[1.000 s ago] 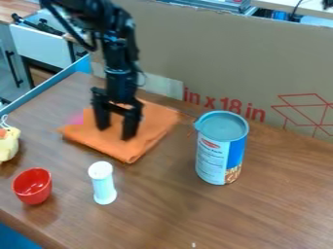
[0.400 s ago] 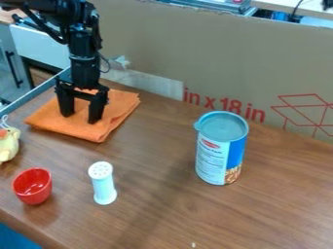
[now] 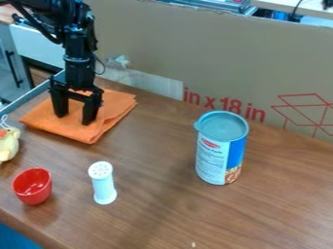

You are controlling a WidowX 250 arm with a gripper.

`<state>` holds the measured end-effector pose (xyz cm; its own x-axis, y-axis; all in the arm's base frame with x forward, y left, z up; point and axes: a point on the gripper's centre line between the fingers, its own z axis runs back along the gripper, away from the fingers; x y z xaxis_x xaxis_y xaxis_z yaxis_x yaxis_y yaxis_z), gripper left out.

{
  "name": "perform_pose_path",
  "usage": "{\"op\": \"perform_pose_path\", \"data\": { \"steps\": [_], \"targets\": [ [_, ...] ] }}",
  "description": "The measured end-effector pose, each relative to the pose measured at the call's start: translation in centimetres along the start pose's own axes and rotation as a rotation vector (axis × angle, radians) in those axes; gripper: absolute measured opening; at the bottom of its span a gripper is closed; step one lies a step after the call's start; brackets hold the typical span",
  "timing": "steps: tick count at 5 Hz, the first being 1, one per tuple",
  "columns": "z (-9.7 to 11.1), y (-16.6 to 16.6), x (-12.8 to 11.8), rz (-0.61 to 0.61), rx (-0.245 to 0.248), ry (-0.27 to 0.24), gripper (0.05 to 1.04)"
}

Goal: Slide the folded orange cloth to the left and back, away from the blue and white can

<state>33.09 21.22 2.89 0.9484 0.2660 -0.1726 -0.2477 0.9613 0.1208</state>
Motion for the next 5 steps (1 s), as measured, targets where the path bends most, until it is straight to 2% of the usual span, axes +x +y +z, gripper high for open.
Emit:
{"op": "perform_pose_path", "data": {
  "steps": [1, 2, 3, 5],
  "targets": [
    [1.4, -0.6, -1.0, -0.03, -0.025, -0.043, 1.001],
    [5.0, -1.1, -1.8, -0.06, -0.063, -0.122, 1.001],
    [6.8, -1.6, -2.9, -0.086, -0.08, -0.158, 1.001],
    [11.4, -6.6, -8.6, -0.208, -0.098, -0.234, 1.001]
  ]
}}
